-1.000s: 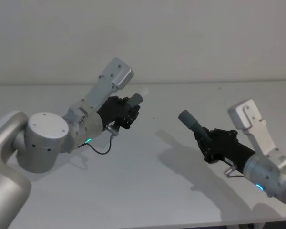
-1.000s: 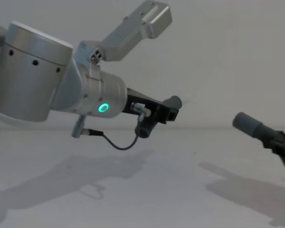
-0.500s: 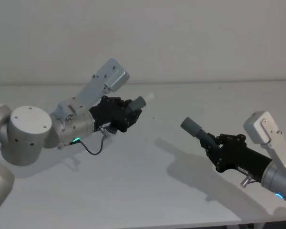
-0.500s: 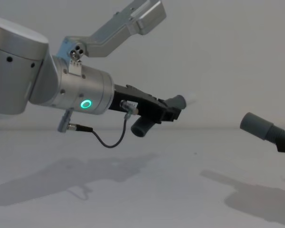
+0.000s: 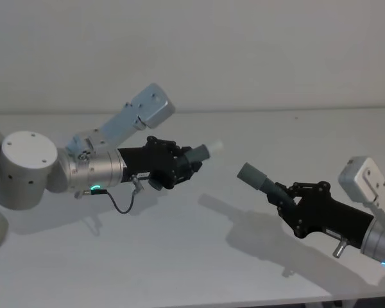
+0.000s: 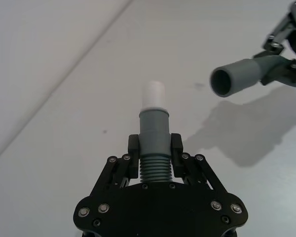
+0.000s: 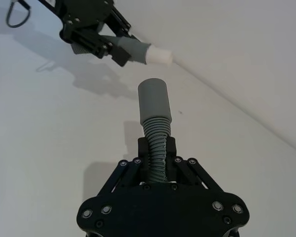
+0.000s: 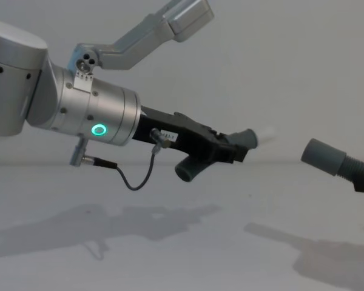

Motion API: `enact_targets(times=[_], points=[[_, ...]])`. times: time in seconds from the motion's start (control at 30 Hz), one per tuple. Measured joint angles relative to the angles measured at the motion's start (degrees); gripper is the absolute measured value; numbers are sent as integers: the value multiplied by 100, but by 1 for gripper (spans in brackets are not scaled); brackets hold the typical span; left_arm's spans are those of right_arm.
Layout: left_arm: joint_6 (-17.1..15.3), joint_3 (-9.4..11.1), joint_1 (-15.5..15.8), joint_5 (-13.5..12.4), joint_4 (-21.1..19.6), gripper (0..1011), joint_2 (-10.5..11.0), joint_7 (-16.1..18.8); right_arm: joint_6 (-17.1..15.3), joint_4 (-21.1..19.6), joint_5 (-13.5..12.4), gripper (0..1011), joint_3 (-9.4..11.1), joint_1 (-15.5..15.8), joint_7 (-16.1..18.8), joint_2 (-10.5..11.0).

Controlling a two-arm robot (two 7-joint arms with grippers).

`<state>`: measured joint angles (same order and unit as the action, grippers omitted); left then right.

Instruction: Use both hands to pick up one end of the pipe from the table, align the ends, and insert them.

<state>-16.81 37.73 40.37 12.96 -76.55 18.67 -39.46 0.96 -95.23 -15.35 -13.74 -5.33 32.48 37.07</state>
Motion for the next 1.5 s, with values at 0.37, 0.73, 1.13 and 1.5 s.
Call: enact_targets(times=[0.37, 0.73, 1.13, 1.5], points=[[242, 271, 366, 176, 336, 336, 186, -1051, 380, 70, -74, 159, -154, -115, 499, 252], [451, 416, 600, 299, 583, 336, 355, -1688, 585, 172, -174, 159, -321, -252, 1011, 493], [627, 542, 791, 443, 799, 336, 440, -2222, 859, 407, -241, 159, -505, -468, 1521, 652], [760, 642, 930, 571, 936, 336, 454, -2615, 1002, 545, -248, 159, -604, -612, 1662, 691]])
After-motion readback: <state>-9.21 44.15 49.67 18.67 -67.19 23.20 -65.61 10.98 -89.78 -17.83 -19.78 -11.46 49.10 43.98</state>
